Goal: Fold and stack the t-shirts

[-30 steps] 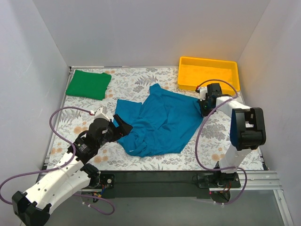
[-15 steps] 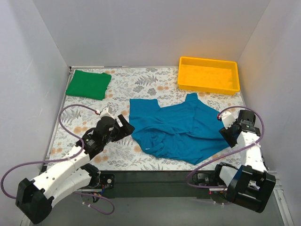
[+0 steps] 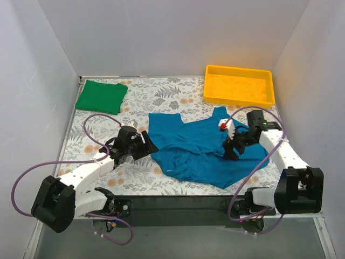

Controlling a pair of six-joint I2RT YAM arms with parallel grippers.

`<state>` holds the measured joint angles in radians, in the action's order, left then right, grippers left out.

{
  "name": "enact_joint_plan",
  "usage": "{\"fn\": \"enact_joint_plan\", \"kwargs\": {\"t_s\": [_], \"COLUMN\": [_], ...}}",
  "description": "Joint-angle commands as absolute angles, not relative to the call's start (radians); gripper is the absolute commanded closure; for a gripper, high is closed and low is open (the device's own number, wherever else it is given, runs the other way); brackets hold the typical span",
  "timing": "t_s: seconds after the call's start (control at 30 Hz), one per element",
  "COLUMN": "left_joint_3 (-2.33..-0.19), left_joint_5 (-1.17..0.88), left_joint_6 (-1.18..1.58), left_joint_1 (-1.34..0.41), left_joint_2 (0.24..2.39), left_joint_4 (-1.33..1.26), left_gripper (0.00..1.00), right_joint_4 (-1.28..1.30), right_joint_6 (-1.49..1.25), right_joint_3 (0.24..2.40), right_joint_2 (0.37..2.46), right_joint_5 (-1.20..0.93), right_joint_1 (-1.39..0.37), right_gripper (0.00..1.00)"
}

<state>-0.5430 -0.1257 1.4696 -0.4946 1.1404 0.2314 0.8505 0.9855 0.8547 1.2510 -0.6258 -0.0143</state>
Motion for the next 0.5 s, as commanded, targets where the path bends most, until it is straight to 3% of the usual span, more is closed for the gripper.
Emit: {"fn": "enact_joint_plan", "kwargs": {"t_s": [0.0,0.27,0.47], "left_joint_3": [-0.549,-0.522,-0.471], "left_joint_5": [-0.15,-0.108,-0.063], "left_joint_6": [1.454,1.479,1.532], "left_joint_1": [-0.488,-0.486,-0.485], "left_joint_2": [1.085,1.005,0.795], "left_joint_4": [0.227,0.261,0.333], "left_gripper": [0.38,0.38,0.35], "right_joint_4": [0.849,0.672,0.586], "right_joint_6": [0.933,0.796,0.712], "right_joint_3": [0.862,0.926,0.957], "right_joint_2": [1.27,1.411,1.532], "right_joint_5": [-0.779,-0.551,-0.413], "right_joint_1": [-0.244,-0.71,-0.839], "right_gripper": [0.24,0.32,0.38]}}
